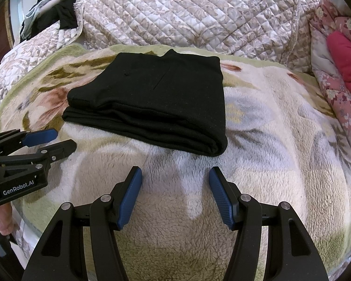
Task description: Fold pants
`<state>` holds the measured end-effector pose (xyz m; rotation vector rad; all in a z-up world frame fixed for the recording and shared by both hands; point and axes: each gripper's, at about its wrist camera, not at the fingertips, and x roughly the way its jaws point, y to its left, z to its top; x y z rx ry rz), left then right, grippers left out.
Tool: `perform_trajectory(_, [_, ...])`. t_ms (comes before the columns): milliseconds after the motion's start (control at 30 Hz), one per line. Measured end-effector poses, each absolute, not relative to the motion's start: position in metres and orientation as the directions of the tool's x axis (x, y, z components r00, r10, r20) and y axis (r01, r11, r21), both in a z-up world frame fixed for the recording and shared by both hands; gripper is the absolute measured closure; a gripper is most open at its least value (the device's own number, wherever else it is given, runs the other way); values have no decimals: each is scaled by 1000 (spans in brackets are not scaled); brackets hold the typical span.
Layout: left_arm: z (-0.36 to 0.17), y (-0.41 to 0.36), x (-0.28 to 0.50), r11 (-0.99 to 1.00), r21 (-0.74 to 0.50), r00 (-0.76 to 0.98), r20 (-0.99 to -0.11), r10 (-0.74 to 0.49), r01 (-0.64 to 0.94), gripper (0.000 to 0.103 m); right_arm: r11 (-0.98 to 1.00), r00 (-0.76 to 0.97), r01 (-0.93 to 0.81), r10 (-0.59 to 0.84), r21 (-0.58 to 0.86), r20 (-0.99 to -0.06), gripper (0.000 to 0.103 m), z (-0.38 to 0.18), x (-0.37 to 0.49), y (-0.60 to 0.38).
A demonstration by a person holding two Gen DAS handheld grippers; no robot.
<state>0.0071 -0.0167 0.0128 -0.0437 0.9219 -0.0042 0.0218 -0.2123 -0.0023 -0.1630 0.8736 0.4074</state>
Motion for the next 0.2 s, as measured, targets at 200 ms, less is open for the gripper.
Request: perform_trajectory(200, [13, -16, 7, 999, -41, 605, -796, -24, -14, 49, 906, 587, -424, 290, 19, -756, 42, -2, 26, -213])
